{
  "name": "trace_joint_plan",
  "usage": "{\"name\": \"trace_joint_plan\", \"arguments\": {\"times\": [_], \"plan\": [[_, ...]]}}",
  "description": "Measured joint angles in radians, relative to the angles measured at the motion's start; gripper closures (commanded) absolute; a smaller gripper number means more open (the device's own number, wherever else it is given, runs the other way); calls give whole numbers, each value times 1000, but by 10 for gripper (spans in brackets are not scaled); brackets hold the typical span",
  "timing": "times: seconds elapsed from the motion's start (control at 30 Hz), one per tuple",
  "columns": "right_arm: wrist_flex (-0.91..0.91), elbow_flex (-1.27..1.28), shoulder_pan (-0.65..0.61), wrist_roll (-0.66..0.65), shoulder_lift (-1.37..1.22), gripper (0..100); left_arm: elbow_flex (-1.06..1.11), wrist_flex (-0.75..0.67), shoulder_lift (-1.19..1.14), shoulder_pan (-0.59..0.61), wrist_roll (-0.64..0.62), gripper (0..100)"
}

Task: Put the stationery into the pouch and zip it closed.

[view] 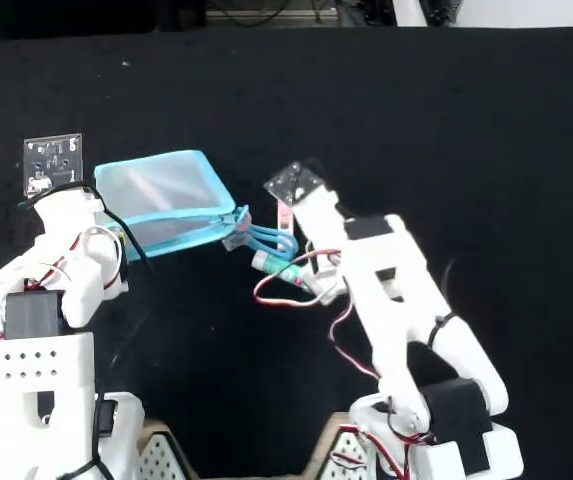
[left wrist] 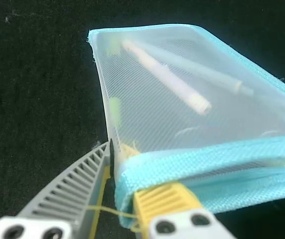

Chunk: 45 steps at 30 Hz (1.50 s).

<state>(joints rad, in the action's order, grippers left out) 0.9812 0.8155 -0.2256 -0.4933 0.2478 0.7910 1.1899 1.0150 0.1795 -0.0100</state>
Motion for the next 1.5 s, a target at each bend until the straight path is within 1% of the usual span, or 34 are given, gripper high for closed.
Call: {"name": "trace_joint_plan", "arguments": {"times": [0.07, 0.33, 0.4, 0.5, 0.53, 0.6, 0.7, 0.83, 0.9, 0.97, 1.07, 1.13, 1.17, 1.27, 1.4, 1.5], "plan": [[-18, 21, -2, -6, 0, 815, 0, 0, 0, 0, 0, 970], [-83, 71, -89, -8, 0, 819, 0, 0, 0, 0, 0, 970], [-110, 84, -92, -9, 0, 864, 0, 0, 0, 0, 0, 970], [-120, 95, -91, -14, -5, 969, 0, 0, 0, 0, 0, 970], [-120, 95, -91, -14, -6, 990, 0, 0, 0, 0, 0, 970], [-121, 94, -77, -25, -18, 985, 0, 0, 0, 0, 0, 970], [-126, 89, -3, -80, -40, 987, 0, 0, 0, 0, 0, 970], [-112, 69, 192, -126, -54, 987, 0, 0, 0, 0, 0, 970], [-52, 34, 290, -130, -64, 986, 0, 0, 0, 0, 0, 970], [46, -3, 365, -133, -66, 970, 0, 0, 0, 0, 0, 970], [199, -52, 405, -135, -74, 871, 0, 0, 0, 0, 0, 970], [265, -78, 400, -135, -91, 813, 0, 0, 0, 0, 0, 970], [281, -87, 393, -135, -104, 802, 0, 0, 0, 0, 0, 970], [290, -141, 344, -123, -133, 812, 0, 0, 0, 0, 0, 970], [295, -250, 239, 3, -169, 815, 0, 0, 0, 0, 0, 970], [293, -301, 153, 49, -204, 815, 0, 0, 0, 0, 0, 970]]}}
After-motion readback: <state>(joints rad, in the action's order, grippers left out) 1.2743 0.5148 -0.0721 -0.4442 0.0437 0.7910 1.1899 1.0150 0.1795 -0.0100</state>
